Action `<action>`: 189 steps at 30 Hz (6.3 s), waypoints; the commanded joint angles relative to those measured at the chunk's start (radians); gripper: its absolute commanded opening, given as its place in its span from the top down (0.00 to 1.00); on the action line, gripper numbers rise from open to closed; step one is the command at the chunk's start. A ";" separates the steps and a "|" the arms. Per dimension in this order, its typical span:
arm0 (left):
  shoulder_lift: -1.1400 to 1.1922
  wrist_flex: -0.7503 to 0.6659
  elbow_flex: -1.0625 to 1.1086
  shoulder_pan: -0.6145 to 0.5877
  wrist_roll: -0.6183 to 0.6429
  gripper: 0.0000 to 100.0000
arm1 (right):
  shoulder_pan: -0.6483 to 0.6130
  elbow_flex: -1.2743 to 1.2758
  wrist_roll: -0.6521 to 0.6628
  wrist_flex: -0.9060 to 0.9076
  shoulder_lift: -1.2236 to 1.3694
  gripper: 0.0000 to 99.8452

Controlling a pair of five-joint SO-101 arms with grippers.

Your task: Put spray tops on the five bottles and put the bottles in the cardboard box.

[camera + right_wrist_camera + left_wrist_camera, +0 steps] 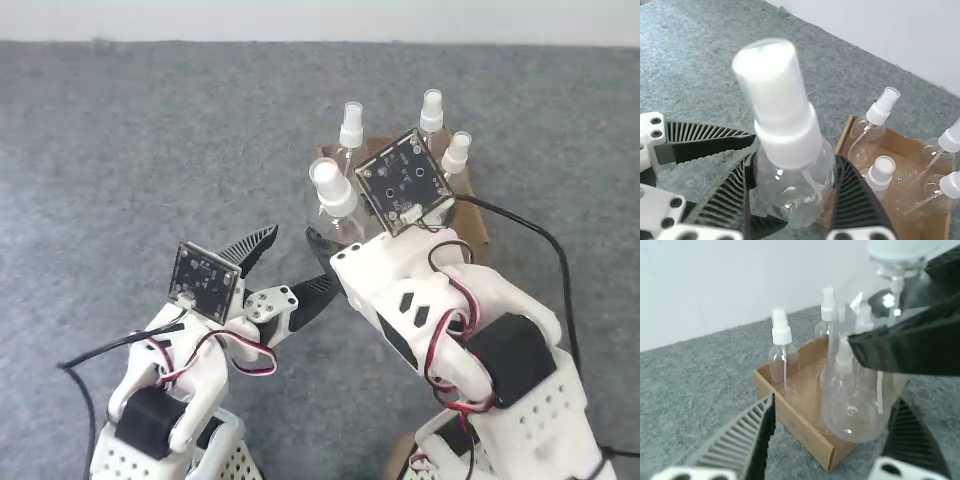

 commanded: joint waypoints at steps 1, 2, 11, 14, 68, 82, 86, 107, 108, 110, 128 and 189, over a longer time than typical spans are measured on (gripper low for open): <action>-0.005 -0.025 0.002 -0.008 -0.002 0.67 | 0.148 -0.071 0.025 0.008 -0.050 0.99; -0.006 -0.025 0.004 -0.008 -0.002 0.67 | 0.213 -0.071 0.025 0.010 -0.050 0.99; -0.005 -0.046 0.018 -0.008 -0.003 0.67 | 0.550 0.071 0.121 -0.053 -0.044 0.99; -0.005 -0.086 0.048 -0.008 -0.003 0.67 | 0.556 0.204 0.121 -0.157 -0.047 0.99; -0.005 -0.094 0.058 -0.009 -0.003 0.67 | 0.512 0.638 0.035 -0.811 0.151 0.99; -0.005 -0.094 0.058 -0.009 -0.003 0.67 | 0.512 0.655 -0.018 -0.852 0.225 0.99; -0.005 -0.094 0.058 -0.009 -0.003 0.67 | 0.512 0.661 -0.034 -0.852 0.225 0.99; -0.005 -0.094 0.059 -0.008 -0.003 0.67 | 0.510 0.740 -0.035 -0.908 0.231 0.99; -0.005 -0.094 0.059 -0.008 -0.003 0.67 | 0.510 0.738 -0.035 -0.908 0.240 0.99; -0.005 -0.092 0.059 -0.008 -0.003 0.67 | 0.512 0.735 -0.035 -0.921 0.265 0.99; -0.005 -0.094 0.059 -0.008 -0.003 0.67 | 0.513 0.740 -0.028 -0.941 0.318 0.99; -0.005 -0.094 0.059 -0.008 -0.003 0.67 | 0.506 0.740 -0.026 -0.909 0.308 0.85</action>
